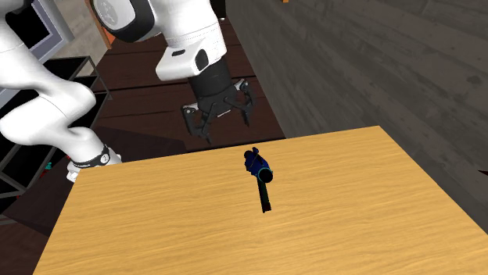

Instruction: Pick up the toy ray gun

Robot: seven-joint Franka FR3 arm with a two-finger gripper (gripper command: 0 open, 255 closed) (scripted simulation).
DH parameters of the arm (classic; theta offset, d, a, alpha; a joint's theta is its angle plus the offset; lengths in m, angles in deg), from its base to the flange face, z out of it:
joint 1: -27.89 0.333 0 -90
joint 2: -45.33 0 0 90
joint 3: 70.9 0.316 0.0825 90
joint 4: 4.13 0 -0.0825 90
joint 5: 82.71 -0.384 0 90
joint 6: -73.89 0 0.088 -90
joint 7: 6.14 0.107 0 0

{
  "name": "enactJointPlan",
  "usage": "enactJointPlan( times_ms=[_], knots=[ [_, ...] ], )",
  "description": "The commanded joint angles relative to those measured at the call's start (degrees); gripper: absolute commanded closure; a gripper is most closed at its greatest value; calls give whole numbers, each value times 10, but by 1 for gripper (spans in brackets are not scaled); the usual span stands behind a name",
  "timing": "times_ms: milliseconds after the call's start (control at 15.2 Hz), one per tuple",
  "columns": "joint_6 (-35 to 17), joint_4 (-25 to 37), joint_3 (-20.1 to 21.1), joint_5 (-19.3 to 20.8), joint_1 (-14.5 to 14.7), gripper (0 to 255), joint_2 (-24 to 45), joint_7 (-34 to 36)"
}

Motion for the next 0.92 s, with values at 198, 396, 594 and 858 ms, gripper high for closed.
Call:
enactJointPlan(
  times_ms=[198,396,594,858],
  knots=[
    [-8,110,-6,13,-9,0,107,105],
    [-31,88,-7,14,-9,0,108,107],
    [-53,68,-7,15,-9,0,111,109],
    [-65,59,-7,16,-9,255,113,110]
  ],
)
